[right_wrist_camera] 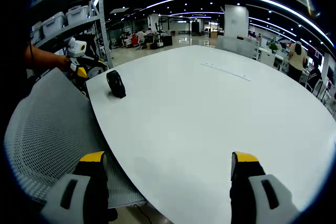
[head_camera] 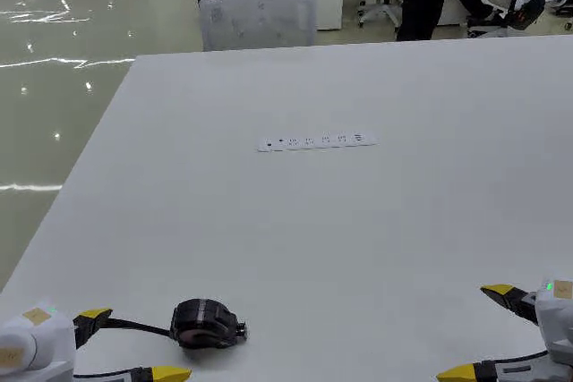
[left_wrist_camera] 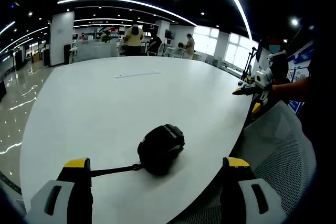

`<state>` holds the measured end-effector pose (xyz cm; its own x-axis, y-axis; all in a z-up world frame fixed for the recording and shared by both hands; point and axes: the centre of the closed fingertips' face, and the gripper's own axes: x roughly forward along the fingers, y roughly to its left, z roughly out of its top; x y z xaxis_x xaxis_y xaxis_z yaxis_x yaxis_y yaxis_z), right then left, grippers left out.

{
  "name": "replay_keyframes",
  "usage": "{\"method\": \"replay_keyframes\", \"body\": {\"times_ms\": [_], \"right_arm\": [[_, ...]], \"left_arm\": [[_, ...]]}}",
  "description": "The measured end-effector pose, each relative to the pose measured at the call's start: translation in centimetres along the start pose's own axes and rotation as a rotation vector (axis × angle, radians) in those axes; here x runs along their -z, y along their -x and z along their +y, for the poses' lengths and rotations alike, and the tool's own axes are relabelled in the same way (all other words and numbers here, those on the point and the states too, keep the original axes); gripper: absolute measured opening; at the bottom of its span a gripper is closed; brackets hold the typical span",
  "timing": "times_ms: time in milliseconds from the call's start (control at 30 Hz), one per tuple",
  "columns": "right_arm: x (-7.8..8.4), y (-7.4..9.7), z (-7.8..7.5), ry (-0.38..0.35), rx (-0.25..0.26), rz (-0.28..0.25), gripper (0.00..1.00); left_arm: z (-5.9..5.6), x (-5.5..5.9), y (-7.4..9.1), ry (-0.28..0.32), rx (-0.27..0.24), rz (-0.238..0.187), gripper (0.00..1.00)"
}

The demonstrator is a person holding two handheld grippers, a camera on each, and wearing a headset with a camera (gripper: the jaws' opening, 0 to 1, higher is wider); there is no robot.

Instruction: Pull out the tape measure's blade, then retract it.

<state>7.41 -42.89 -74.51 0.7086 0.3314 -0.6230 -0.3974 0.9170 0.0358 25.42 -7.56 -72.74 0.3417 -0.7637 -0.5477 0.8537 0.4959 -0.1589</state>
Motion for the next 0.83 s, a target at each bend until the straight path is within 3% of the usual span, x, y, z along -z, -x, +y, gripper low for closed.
{"method": "replay_keyframes", "body": {"times_ms": [233, 600, 833], "right_arm": [[-0.4, 0.0, 0.1, 0.013, 0.004, -0.015, 0.99], [-0.7, 0.0, -0.2, 0.025, 0.010, -0.014, 0.97], [-0.8, 0.3, -0.7, 0.025, 0.020, -0.016, 0.98]], "left_arm": [[-0.2, 0.6, 0.0, 0.013, 0.010, 0.010, 1.00], [0.9, -0.3, -0.1, -0.016, -0.003, -0.015, 1.00], [0.7, -0.5, -0.2, -0.018, -0.004, -0.023, 1.00]]}}
